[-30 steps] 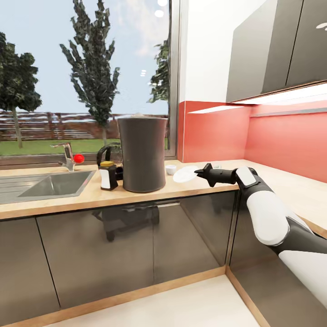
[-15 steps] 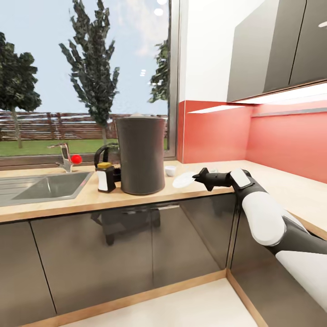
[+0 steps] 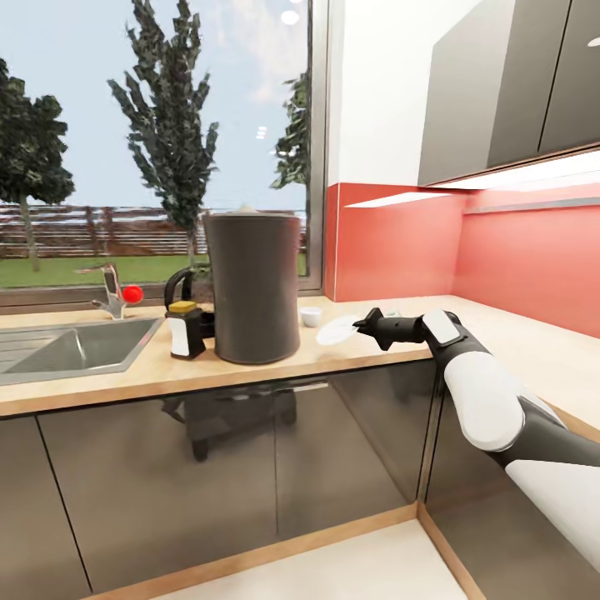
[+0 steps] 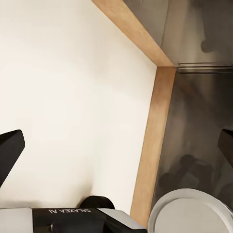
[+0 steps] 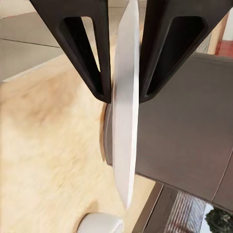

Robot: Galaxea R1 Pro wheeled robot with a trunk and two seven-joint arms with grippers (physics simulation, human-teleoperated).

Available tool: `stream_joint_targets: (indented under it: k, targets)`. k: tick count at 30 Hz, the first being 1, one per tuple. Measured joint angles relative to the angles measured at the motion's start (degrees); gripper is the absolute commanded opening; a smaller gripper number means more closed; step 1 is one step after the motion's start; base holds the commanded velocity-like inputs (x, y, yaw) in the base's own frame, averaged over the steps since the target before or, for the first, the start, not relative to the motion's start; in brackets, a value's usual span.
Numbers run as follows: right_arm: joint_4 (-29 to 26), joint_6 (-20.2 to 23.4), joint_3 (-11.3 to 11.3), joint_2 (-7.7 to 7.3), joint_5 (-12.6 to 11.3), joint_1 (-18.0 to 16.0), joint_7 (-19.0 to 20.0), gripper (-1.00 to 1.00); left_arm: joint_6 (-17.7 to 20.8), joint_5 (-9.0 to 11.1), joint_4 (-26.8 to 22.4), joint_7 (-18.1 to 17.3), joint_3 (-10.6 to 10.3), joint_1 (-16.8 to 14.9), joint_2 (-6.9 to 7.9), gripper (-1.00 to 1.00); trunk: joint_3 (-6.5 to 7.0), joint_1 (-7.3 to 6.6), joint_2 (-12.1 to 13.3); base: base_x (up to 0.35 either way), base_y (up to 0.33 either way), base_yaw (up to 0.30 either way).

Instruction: Set up a coffee station on the kitchen countertop: keep the coffee maker on the countertop, move the bottle of coffee from the kitchen shelf to the counter next to the coffee maker, place a paper coffee filter on top of the coffee maker, put the saucer next to the coffee maker with the coffee cup on the saucer, and place the electric kettle next to the coffee maker.

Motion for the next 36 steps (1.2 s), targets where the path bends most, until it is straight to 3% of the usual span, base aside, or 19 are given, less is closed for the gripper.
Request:
stream_joint_targets:
  k: [3, 14, 36]
  targets:
    - [0.01, 0.00, 0.01, 0.05, -0.01, 0.00, 0.01, -1.00, 0.00, 0.00, 0.00, 0.00, 0.03, 0.00, 0.00, 1.00, 0.00, 0.00, 0.00, 0.006, -0.003, 0.000]
    - [0.09, -0.01, 0.04, 0.08, 0.08, 0.00, 0.02, -1.00, 0.05, 0.00, 0.00, 0.00, 0.00, 0.00, -0.07, 1.00, -1.97, 2.41, -4.40, 0.001, 0.000, 0.000]
    - [0.10, -0.09, 0.02, 0.08, 0.00, 0.00, 0.02, -1.00, 0.02, 0.00, -0.06, 0.00, 0.04, 0.00, -0.09, 1.00, -1.97, 2.41, -4.41, 0.096, 0.000, 0.000]
